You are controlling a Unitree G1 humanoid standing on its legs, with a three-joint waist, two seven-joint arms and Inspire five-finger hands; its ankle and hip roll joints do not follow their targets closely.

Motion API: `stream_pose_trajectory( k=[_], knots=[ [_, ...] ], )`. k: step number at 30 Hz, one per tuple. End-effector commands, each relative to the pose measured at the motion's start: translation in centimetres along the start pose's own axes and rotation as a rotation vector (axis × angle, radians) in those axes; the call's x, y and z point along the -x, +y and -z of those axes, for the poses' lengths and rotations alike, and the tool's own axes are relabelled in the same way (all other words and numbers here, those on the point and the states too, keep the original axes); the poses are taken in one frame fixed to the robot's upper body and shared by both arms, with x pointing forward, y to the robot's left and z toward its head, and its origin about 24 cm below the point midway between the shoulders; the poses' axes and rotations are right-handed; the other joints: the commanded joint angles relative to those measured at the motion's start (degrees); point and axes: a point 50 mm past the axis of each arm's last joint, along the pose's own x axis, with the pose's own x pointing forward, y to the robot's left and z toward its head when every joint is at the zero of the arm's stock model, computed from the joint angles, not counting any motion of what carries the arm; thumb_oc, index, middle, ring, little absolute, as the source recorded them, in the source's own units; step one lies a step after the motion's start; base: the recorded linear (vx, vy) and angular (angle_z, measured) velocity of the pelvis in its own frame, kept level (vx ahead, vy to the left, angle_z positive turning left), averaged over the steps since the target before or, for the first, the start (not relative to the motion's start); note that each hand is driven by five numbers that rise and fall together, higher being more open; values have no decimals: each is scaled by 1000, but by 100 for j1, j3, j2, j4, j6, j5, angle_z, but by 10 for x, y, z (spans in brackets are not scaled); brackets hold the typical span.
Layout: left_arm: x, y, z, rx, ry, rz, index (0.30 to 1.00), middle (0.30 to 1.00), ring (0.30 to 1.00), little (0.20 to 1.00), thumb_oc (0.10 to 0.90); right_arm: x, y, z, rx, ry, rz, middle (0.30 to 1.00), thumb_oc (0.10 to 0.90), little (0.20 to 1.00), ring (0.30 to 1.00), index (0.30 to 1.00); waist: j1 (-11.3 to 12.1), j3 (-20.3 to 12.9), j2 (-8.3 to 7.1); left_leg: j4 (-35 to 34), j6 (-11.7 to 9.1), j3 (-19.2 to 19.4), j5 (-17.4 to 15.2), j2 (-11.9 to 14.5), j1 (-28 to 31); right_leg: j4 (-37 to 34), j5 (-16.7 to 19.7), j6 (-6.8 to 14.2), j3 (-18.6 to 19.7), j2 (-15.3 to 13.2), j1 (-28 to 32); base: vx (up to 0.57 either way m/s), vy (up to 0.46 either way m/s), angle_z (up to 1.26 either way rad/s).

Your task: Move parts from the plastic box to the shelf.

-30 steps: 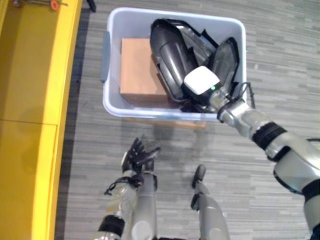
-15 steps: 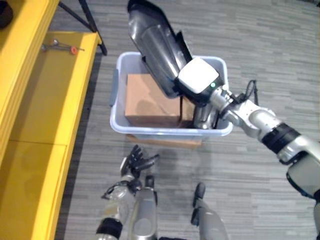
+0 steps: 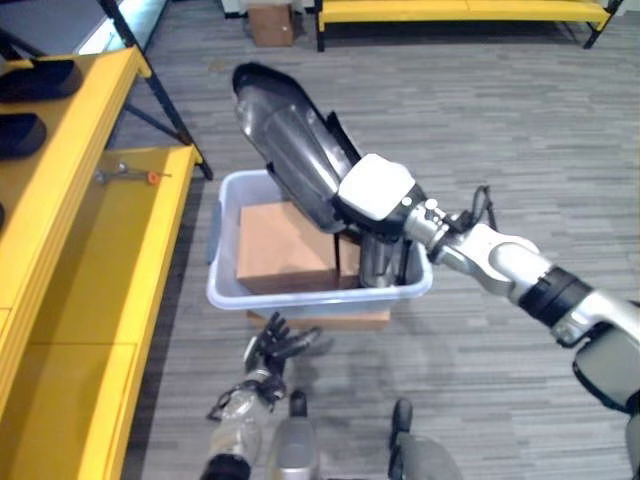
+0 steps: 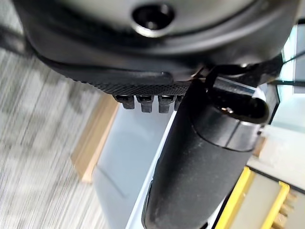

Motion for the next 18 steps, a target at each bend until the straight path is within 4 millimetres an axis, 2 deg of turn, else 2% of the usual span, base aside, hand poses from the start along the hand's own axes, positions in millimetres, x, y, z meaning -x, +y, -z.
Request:
stream_pose_trajectory(
  k=[1, 4, 7, 8, 9, 10, 11, 12, 13, 14, 16, 17, 18],
  knots=[
    [6, -9, -8, -35, -74, 79, 1000, 1000, 1000, 1000, 900, -35, -55, -9, 35, -69, 200, 300, 400, 300, 300, 300, 383, -683, -215, 114, 553, -132, 377, 80, -244, 517, -43, -73, 68, -97, 245, -121, -349, -7],
    [9, -5, -10, -24, -88, 65, 1000, 1000, 1000, 1000, 900, -39, -57, -12, 35, -82, 193, 300, 400, 300, 300, 300, 462, -573, -233, 49, 596, -105, 345, 144, -395, 467, -42, -59, 22, -17, 253, -133, -235, -1],
    [9, -2, -12, -15, -95, 55, 1000, 1000, 1000, 1000, 900, -42, -58, -13, 38, -81, 189, 300, 400, 300, 300, 300, 513, -364, -373, 24, 597, 197, 236, 248, -689, 398, -10, -34, -70, 20, 231, -132, -201, 34],
    [9, -1, -12, -18, -94, 52, 1000, 1000, 1000, 1000, 900, -41, -57, -13, 28, -76, 188, 300, 400, 300, 300, 300, 509, -288, -448, 185, 578, 411, 185, 268, -761, 396, 32, -29, -161, 0, 229, -160, -297, 83],
    [9, 0, -10, -23, -83, 56, 1000, 1000, 1000, 1000, 900, -33, -49, -11, -16, -51, 187, 300, 400, 300, 300, 300, 423, -234, -543, 448, 472, 878, 153, 379, -601, 390, 76, -51, -392, -51, 212, -116, -250, 116],
    [8, -2, -8, -28, -72, 62, 1000, 1000, 1000, 1000, 900, -29, -42, -8, -39, -20, 174, 300, 400, 300, 300, 300, 346, -252, -572, 701, 353, 1209, 174, 550, -373, 404, 119, -39, -676, -164, 201, -63, -170, 129],
    [8, -1, -7, -29, -71, 61, 1000, 1000, 1000, 1000, 900, -28, -42, -8, -39, -20, 173, 300, 400, 300, 300, 300, 339, -242, -566, 730, 341, 1192, 147, 562, -367, 406, 104, -38, -688, -155, 227, -59, -71, 162],
    [8, -4, -5, -33, -65, 74, 1000, 1000, 1000, 1000, 900, -26, -35, -7, -57, -4, 155, 300, 400, 300, 300, 300, 271, -260, -541, 899, 255, 1205, 249, 669, -240, 433, 142, -35, -899, -251, 212, -12, -24, 132],
    [7, -6, -3, -35, -58, 79, 1000, 1000, 1000, 1000, 900, -22, -30, -5, -69, 7, 140, 300, 400, 300, 300, 300, 211, -343, -530, 1151, 194, 1288, 212, 786, -108, 493, 158, 10, -1021, -323, 217, -32, -7, 129],
    [7, -6, -3, -31, -58, 78, 1000, 1000, 1000, 1000, 900, -20, -28, -5, -73, 10, 134, 300, 400, 300, 300, 300, 192, -386, -511, 1125, 191, 1225, 252, 794, -105, 510, 173, 3, -1078, -355, 210, 44, 43, 97],
    [8, -5, -1, -26, -55, 73, 1000, 1000, 1000, 1000, 900, -19, -25, -4, -75, 15, 125, 300, 400, 300, 300, 300, 159, -479, -456, 952, 176, 1198, 276, 783, 45, 518, 162, 28, -1135, -368, 216, 29, 60, 115],
    [7, -5, -1, -30, -52, 72, 1000, 1000, 1000, 1000, 900, -18, -24, -3, -76, 22, 118, 300, 400, 300, 300, 300, 118, -525, -429, 719, 140, 1350, 281, 783, 104, 505, 175, 40, -1197, -427, 216, 81, 149, 85],
    [9, -7, 5, -25, -36, 75, 1000, 1000, 1000, 1000, 900, -14, -19, 0, -67, 33, 103, 300, 400, 300, 300, 300, 43, -701, -365, 204, 98, 1591, 270, 820, 353, 453, 189, 103, -1347, -500, 258, 62, 150, 44]
  ],
)
